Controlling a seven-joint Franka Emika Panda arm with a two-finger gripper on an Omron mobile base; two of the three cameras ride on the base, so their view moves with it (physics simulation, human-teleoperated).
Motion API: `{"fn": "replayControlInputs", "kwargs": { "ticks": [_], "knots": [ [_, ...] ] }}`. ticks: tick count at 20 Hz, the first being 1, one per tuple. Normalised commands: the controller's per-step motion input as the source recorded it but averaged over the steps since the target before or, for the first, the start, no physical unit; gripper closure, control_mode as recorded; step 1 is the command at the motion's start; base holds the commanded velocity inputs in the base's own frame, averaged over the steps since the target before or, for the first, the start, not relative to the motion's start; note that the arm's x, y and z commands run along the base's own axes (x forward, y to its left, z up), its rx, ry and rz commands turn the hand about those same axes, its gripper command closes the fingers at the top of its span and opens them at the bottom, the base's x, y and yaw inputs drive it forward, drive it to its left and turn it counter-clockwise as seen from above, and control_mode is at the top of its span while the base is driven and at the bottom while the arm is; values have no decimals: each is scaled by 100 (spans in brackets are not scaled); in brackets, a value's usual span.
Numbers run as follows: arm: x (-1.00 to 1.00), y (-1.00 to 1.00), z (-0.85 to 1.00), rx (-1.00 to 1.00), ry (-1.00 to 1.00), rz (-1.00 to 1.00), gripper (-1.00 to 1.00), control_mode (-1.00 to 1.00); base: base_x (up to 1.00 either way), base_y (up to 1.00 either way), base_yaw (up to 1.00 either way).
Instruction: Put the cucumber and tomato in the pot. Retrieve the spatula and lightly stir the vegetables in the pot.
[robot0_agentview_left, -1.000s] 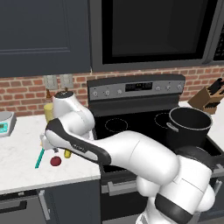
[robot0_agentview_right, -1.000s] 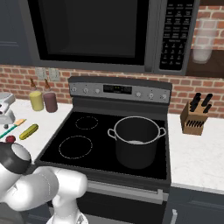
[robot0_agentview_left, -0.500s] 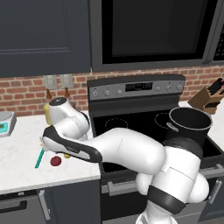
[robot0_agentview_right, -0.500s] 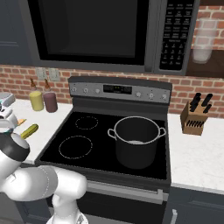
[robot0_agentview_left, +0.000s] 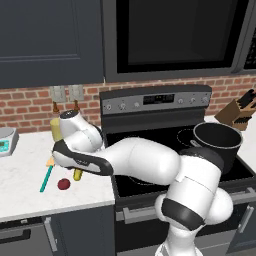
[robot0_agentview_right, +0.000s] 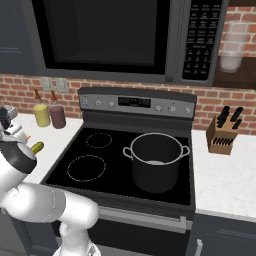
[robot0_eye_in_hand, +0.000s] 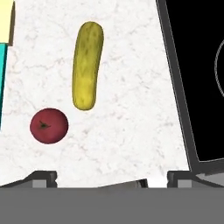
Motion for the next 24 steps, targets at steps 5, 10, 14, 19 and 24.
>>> {"fn": "replayControlInputs", "kwargs": {
  "ticks": [5,10,14,19,24],
  "knots": [
    [29,-20,-19,0,0,-14,-100,-100,0,0,0],
    [35,-12,-16,0,0,-10,-100,-100,0,0,0],
    [34,-2,-18,0,0,-4,-100,-100,0,0,0],
    [31,0,-22,0,0,0,-100,-100,0,0,0],
    [36,0,-19,0,0,0,-100,-100,0,0,0]
  ]
}}
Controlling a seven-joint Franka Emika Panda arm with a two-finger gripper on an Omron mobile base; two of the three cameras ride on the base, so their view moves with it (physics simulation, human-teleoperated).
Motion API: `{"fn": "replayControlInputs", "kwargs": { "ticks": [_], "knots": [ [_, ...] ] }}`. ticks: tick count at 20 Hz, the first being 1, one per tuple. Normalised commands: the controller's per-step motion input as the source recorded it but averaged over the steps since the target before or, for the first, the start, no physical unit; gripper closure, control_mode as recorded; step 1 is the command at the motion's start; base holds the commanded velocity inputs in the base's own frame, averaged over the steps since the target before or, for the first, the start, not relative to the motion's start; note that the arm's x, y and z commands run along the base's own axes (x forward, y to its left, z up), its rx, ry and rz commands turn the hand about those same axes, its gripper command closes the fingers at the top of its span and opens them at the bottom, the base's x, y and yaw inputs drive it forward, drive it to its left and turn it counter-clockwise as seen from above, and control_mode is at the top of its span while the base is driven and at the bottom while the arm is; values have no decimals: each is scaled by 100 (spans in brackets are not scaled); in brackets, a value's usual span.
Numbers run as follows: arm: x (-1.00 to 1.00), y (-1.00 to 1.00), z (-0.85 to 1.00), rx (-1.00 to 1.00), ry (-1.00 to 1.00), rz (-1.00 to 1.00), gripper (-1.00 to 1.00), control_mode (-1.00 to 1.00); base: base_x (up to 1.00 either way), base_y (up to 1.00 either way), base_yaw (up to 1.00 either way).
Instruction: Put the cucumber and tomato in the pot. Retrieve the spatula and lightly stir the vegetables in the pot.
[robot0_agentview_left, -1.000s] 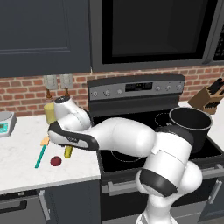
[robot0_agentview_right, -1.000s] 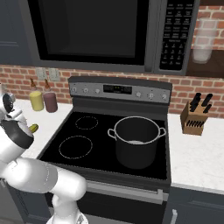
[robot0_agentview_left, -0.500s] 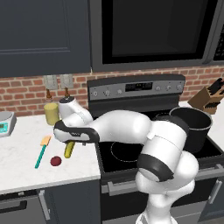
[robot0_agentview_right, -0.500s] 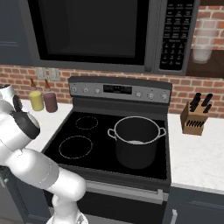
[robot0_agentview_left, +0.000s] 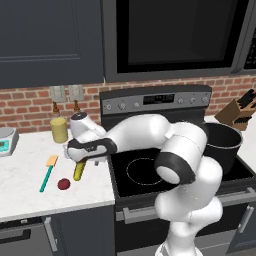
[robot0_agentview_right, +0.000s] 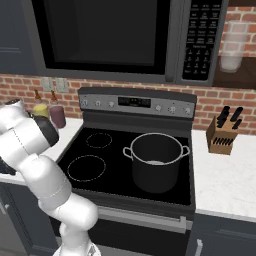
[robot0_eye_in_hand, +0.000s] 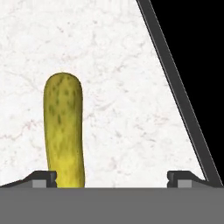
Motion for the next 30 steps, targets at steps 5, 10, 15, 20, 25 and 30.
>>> {"fn": "replayControlInputs", "kwargs": {
  "ticks": [5,10,15,20,25,30],
  "knots": [
    [35,0,-9,0,0,0,-100,-100,0,0,0],
    [28,3,-6,0,0,0,-100,-100,0,0,0],
    [13,11,-14,0,0,0,-100,-100,0,0,0],
    [2,10,-19,0,0,0,-100,-100,0,0,0],
    [1,4,-25,0,0,0,-100,-100,0,0,0],
    [14,0,-19,0,0,0,-100,-100,0,0,0]
  ]
}}
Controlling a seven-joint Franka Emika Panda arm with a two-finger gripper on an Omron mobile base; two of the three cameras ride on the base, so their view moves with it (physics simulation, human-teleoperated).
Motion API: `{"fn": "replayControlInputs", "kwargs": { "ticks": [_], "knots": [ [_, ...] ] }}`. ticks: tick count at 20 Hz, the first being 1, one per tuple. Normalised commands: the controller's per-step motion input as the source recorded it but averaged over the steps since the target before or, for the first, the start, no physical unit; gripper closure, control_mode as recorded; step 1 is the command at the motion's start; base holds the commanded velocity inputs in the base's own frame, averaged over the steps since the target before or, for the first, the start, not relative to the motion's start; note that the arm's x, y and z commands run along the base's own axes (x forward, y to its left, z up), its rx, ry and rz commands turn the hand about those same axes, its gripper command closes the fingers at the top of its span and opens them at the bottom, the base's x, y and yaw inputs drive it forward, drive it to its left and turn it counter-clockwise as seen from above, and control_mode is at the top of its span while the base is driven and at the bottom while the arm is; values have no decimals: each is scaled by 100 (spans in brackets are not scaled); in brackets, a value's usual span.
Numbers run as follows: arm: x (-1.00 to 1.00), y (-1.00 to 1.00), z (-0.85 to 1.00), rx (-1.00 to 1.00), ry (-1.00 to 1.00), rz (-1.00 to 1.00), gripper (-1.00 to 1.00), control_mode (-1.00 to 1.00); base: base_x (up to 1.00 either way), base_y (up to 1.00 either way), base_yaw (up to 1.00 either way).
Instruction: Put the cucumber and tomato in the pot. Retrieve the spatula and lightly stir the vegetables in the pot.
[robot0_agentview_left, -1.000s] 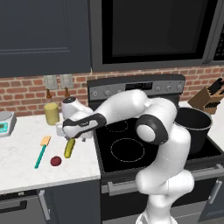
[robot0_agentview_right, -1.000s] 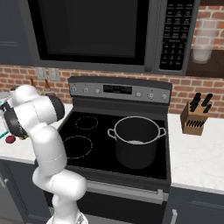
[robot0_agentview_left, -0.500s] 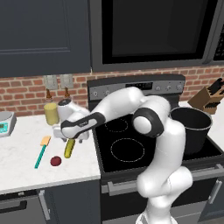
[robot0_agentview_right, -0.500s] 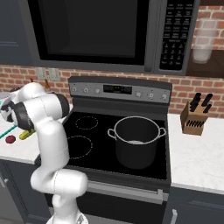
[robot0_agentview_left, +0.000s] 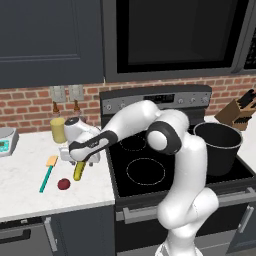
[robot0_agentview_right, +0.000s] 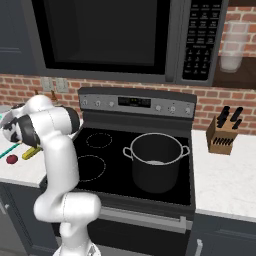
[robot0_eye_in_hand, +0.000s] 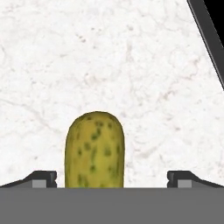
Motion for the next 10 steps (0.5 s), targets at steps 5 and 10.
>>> {"fn": "replayControlInputs", "kwargs": {
  "ticks": [5,10],
  "knots": [
    [17,0,-8,0,0,0,-100,-100,0,0,0],
    [8,2,-13,0,0,0,-100,-100,0,0,0]
  ]
}}
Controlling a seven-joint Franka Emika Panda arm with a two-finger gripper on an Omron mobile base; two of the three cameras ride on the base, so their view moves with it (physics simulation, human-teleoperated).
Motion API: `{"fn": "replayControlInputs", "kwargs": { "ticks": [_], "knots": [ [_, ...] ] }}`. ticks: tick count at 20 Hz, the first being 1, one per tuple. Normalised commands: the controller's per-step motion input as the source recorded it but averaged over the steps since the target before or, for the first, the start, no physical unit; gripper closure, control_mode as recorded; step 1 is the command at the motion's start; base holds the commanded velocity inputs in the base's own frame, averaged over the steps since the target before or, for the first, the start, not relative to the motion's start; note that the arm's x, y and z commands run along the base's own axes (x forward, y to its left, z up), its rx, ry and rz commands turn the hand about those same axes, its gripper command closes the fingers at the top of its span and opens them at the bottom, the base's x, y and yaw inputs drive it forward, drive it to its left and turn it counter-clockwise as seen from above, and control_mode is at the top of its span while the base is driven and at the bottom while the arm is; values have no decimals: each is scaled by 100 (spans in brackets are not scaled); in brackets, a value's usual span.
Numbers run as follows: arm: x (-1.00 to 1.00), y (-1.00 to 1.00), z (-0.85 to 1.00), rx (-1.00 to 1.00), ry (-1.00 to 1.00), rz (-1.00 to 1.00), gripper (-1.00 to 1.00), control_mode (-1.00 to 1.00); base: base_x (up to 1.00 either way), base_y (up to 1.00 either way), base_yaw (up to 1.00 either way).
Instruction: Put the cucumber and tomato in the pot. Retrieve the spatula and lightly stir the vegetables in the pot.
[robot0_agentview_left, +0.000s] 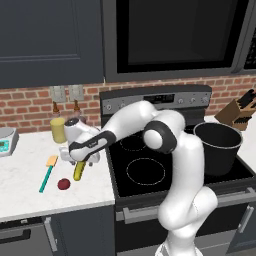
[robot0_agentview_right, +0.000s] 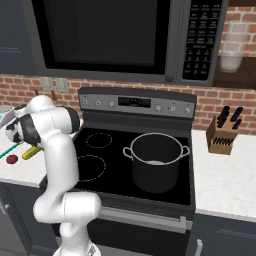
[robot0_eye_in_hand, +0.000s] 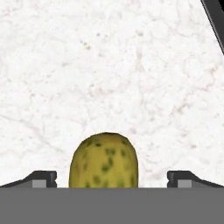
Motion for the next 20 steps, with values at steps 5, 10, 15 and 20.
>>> {"fn": "replayControlInputs", "kwargs": {
  "ticks": [5,10,15,20],
  "knots": [
    [0,0,-25,0,0,0,100,-100,0,0,0],
    [-1,0,-16,0,0,0,100,-100,0,0,0],
    [-34,-1,1,0,-11,0,100,-100,0,0,0],
    [-82,-13,36,0,-22,0,100,-100,0,0,0]
  ]
}}
